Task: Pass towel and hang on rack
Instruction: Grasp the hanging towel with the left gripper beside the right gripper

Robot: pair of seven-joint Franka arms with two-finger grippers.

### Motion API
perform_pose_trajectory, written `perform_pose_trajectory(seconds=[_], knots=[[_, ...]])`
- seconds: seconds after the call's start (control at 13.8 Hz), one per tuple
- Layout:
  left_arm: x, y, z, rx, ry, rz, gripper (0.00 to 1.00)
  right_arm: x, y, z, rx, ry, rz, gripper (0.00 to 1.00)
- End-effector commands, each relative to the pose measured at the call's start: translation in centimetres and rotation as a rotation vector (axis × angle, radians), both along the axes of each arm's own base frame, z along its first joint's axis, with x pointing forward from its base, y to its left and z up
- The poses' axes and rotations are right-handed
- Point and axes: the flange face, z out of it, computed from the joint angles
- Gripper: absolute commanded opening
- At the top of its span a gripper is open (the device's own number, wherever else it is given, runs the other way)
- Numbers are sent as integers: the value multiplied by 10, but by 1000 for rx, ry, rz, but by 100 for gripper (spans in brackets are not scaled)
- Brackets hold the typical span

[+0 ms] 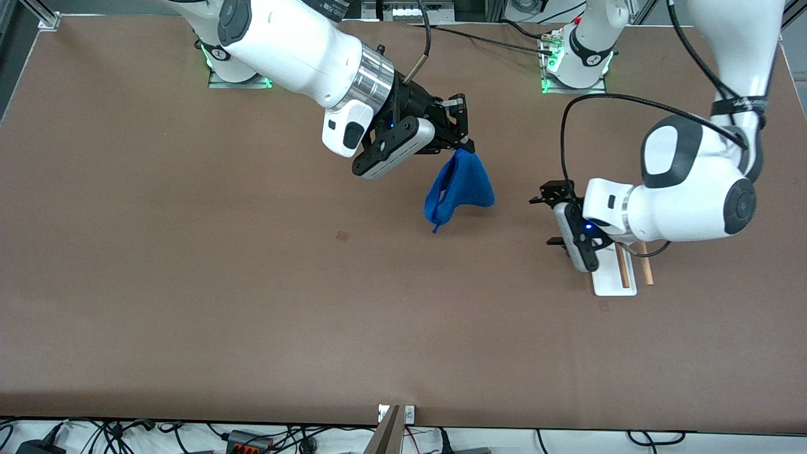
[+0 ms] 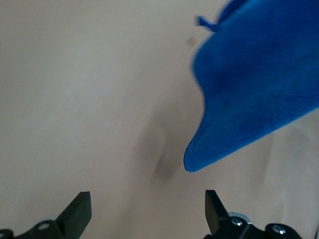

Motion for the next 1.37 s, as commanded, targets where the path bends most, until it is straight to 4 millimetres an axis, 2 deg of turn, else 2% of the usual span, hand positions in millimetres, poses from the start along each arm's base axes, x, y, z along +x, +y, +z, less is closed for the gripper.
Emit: perform_pose_trajectory(seconds=[0.0,0.22,0.43,0.8,0.87,0.94,1.01,1.16,1.23,1.3], knots=[[-5,-18,-17,-111,-111,-115,100,2,3,2,19,2,-3,0],[-19,-48,-33,-192,-126,-158,100,3,3,1,17,4,-3,0],[-28,-73,-33,-231,-134,-210,100,3,2,2,17,0,-3,0],[-33,-86,-33,-270,-122,-206,99,1,4,0,-18,-32,3,0],[-36,-91,-34,-272,-125,-225,89,2,4,0,-18,-32,1,0],[-35,-91,-38,-273,-127,-227,73,3,4,-2,-18,-31,1,0],[-35,-91,-45,-274,-122,-227,63,3,4,-2,-18,-31,1,0],[-34,-95,-54,-276,-116,-223,63,2,4,0,-18,-32,1,0],[-33,-98,-54,-270,-133,-220,66,3,4,-2,-18,-31,1,0],[-36,-107,-52,-274,-136,-230,74,3,4,-2,-19,-32,2,0]])
